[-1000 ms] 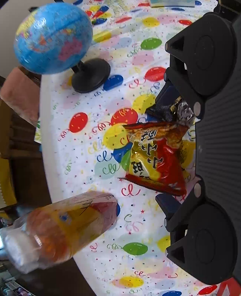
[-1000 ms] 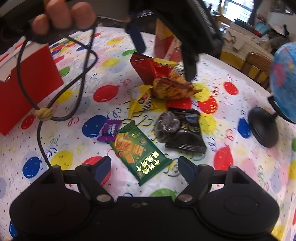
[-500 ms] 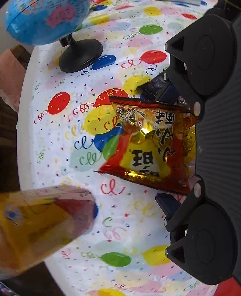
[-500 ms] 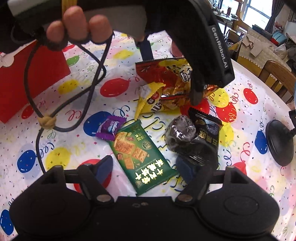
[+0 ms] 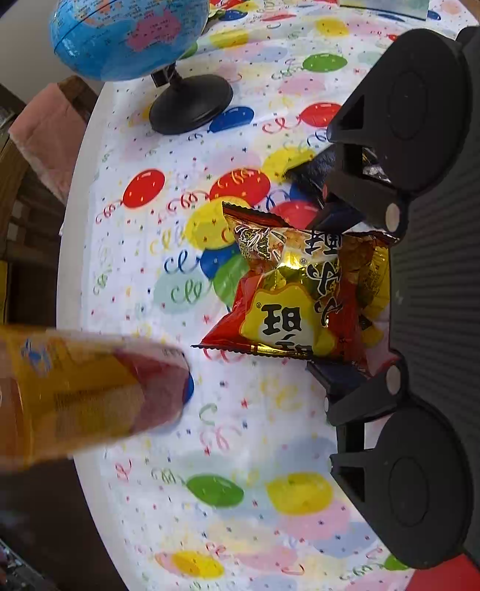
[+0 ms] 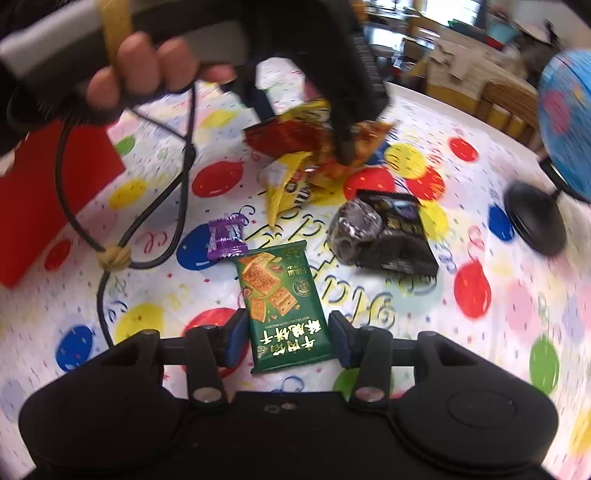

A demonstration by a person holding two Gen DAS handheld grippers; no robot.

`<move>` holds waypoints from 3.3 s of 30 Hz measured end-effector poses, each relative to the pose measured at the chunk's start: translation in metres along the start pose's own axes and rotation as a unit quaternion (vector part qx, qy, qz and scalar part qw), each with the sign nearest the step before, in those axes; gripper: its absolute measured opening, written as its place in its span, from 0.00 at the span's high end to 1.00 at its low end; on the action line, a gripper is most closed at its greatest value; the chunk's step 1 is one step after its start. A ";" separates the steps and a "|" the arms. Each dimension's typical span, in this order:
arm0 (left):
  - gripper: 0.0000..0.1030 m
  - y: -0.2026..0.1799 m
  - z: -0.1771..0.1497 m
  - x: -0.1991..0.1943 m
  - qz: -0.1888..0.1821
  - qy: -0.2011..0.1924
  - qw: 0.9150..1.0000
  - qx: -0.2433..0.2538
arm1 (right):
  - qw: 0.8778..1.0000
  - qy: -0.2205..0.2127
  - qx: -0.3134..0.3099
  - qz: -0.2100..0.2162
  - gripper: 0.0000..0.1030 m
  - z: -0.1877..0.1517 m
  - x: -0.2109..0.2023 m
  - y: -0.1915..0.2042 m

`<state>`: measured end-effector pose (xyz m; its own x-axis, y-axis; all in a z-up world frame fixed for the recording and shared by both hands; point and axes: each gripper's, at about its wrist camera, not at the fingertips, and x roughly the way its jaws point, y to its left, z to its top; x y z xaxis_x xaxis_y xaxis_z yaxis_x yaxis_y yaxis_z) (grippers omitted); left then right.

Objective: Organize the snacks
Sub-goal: 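Carry the chip bag and green cracker packet over the shoebox with both grippers, then open both grippers to drop the chip bag and cracker packet into the box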

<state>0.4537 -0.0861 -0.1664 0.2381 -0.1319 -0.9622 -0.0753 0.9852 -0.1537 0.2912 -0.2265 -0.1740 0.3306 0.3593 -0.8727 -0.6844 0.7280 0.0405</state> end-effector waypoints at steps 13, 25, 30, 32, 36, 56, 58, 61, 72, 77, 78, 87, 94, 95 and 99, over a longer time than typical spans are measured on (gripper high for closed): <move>0.34 0.024 -0.042 -0.042 0.010 -0.032 0.999 -0.009 | 0.994 -0.027 0.108 -0.014 0.56 -0.017 -0.046 0.019; 0.34 0.036 -0.100 -0.111 0.019 -0.062 0.998 0.005 | 0.984 -0.057 0.166 -0.022 0.56 -0.024 -0.103 0.050; 0.34 0.046 -0.129 -0.139 0.009 -0.077 0.997 0.007 | 0.981 -0.075 0.176 -0.027 0.56 -0.024 -0.125 0.070; 0.34 0.051 -0.140 -0.149 0.007 -0.079 0.997 0.008 | 0.980 -0.079 0.179 -0.028 0.56 -0.023 -0.132 0.080; 0.34 0.064 -0.163 -0.171 0.004 -0.090 0.996 0.012 | 0.979 -0.090 0.179 -0.031 0.56 -0.019 -0.146 0.101; 0.34 0.198 -0.230 -0.266 0.017 -0.145 0.989 -0.015 | 0.981 -0.122 0.147 -0.027 0.56 0.045 -0.161 0.233; 0.34 0.216 -0.234 -0.271 0.021 -0.147 0.989 -0.021 | 0.981 -0.123 0.145 -0.026 0.56 0.053 -0.157 0.246; 0.34 0.242 -0.241 -0.275 0.024 -0.146 0.989 -0.028 | 0.982 -0.122 0.144 -0.024 0.56 0.065 -0.148 0.264; 0.34 0.316 -0.248 -0.253 0.047 -0.112 0.991 -0.051 | 0.985 -0.094 0.138 -0.040 0.56 0.100 -0.093 0.305; 0.34 0.325 -0.240 -0.233 0.053 -0.094 0.993 -0.048 | 0.989 -0.063 0.121 -0.060 0.56 0.111 -0.057 0.316; 0.34 0.325 -0.236 -0.229 0.056 -0.090 0.993 -0.045 | 0.990 -0.056 0.117 -0.062 0.56 0.113 -0.050 0.318; 0.34 0.318 -0.205 -0.183 0.090 -0.048 0.995 -0.012 | 0.992 -0.013 0.094 -0.085 0.56 0.119 -0.005 0.328; 0.33 0.318 -0.199 -0.158 0.100 -0.017 0.995 -0.005 | 0.992 0.010 0.095 -0.085 0.58 0.118 0.008 0.326; 0.33 0.318 -0.200 -0.157 0.100 -0.017 0.995 -0.005 | 0.992 0.012 0.095 -0.083 0.58 0.118 0.009 0.326; 0.33 0.319 -0.199 -0.155 0.101 -0.011 0.995 -0.005 | 0.991 0.014 0.100 -0.083 0.56 0.116 0.008 0.325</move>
<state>0.1999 0.2265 -0.1114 0.2385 0.0704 -0.9686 -0.1333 0.9903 0.0392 0.1470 0.0813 -0.1117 0.4072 0.2114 -0.8885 -0.4789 0.8778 -0.0107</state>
